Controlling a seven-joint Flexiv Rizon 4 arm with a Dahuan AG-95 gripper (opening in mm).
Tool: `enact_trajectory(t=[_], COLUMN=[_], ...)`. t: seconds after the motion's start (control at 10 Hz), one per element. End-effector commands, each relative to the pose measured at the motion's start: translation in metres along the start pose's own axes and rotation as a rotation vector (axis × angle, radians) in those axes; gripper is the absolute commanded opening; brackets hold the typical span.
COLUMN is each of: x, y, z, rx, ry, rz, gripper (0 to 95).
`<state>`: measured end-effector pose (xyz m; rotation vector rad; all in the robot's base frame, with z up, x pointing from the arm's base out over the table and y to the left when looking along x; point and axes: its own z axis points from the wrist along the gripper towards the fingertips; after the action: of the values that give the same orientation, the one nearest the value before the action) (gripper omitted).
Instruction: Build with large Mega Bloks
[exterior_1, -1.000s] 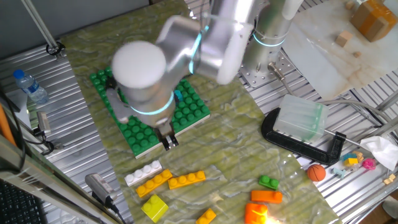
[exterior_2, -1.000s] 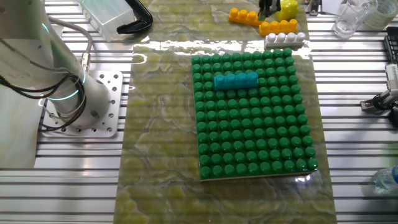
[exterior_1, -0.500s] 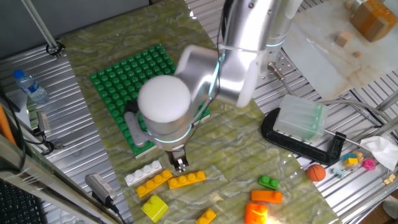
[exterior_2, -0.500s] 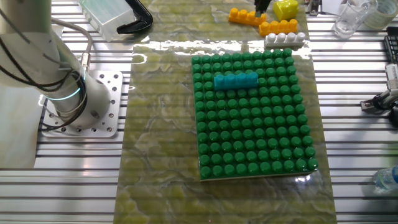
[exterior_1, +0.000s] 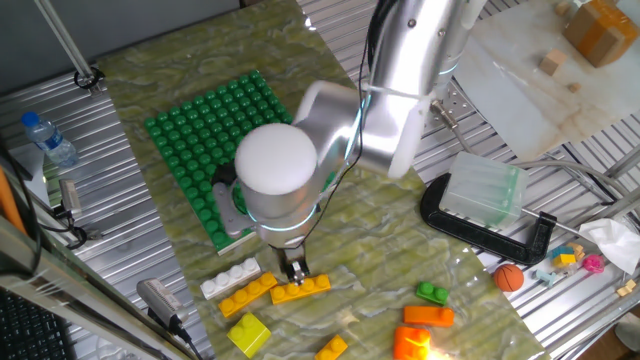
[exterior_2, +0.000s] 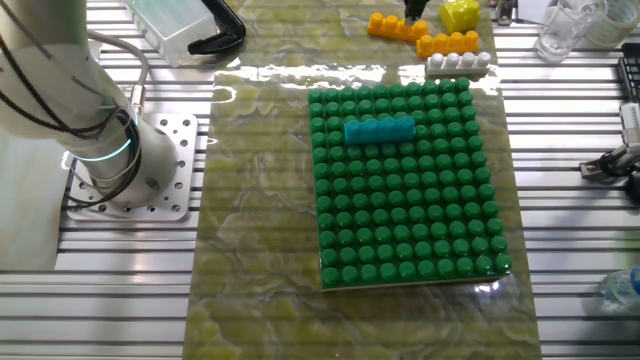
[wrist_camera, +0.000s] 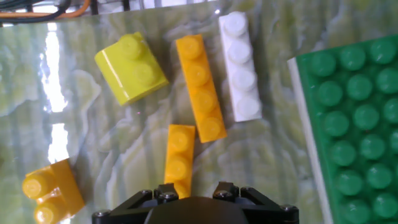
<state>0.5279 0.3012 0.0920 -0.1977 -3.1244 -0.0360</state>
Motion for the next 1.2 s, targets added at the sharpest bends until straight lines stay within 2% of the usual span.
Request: enact_trajectory(t=[0.1,0.4,0.6,1.0,1.2], x=[-0.002,-0.008,-0.010,-0.002,-0.002], y=[0.002,-0.001,-0.002,0.010,0.009], z=[0.006,0.020,0.027,0.034,0.038], rx=[0.007,0.005,0.004,0.004,0.002], ry=[-0.017,-0.040,-0.034,-0.024,-0.025], rz=[-0.022,-0.018,-0.027,-0.002,0.007], gripper=[38.0,38.0,38.0,38.0,38.0])
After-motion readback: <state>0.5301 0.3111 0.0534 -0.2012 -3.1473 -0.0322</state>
